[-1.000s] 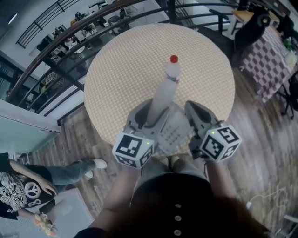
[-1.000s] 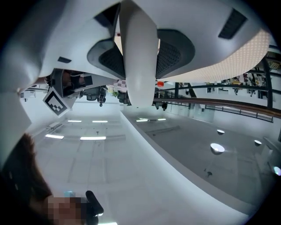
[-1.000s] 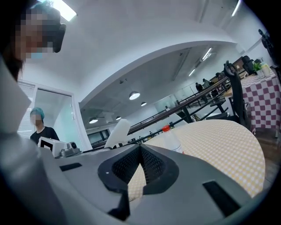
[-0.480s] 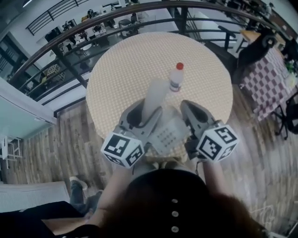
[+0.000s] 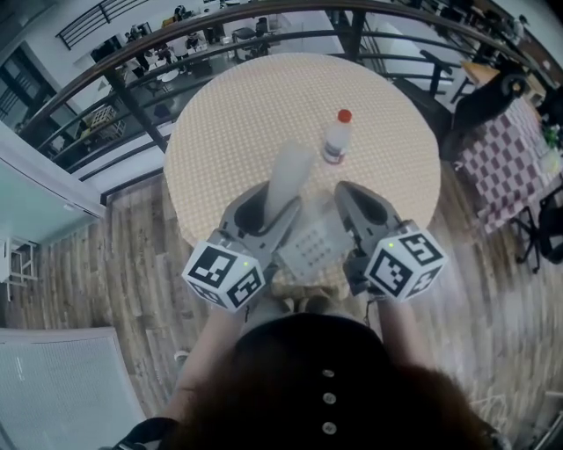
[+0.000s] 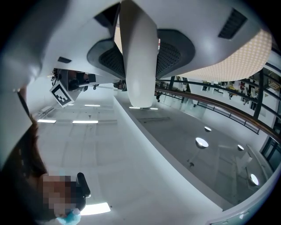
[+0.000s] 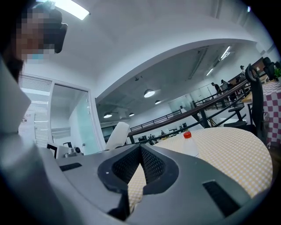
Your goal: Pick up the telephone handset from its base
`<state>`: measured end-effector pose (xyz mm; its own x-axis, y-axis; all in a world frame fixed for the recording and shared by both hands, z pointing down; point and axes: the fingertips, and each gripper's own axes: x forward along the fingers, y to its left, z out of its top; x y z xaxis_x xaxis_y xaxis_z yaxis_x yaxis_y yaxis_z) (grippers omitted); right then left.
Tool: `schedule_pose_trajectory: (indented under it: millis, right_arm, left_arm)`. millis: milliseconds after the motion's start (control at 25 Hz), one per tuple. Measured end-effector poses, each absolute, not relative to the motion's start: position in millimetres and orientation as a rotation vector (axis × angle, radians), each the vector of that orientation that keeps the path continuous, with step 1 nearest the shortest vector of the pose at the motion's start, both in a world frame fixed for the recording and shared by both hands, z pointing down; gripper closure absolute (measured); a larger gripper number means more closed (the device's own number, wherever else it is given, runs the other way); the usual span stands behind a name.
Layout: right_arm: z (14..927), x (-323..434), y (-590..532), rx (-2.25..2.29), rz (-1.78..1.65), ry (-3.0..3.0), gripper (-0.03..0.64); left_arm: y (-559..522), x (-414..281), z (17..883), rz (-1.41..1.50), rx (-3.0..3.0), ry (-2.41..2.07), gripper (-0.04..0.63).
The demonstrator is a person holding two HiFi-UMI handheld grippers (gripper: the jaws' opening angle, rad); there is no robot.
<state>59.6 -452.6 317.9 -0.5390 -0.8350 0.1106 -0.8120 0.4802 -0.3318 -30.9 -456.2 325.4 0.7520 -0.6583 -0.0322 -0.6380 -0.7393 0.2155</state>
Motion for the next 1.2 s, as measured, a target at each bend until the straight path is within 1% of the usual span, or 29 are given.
schedule_pose_trajectory:
  millis: [640,1200]
  right_arm:
    - [337,60,-434,-1.52,-0.608,2.607,0.606]
    - [346,66,-428,-1.589,-0.597,2.594,0.606]
  left_arm:
    - [-445,-42,333,-0.154,2.714,-0.999,0.373]
    - [-443,-34,343,-0.143,2.709,-0.951,0.373]
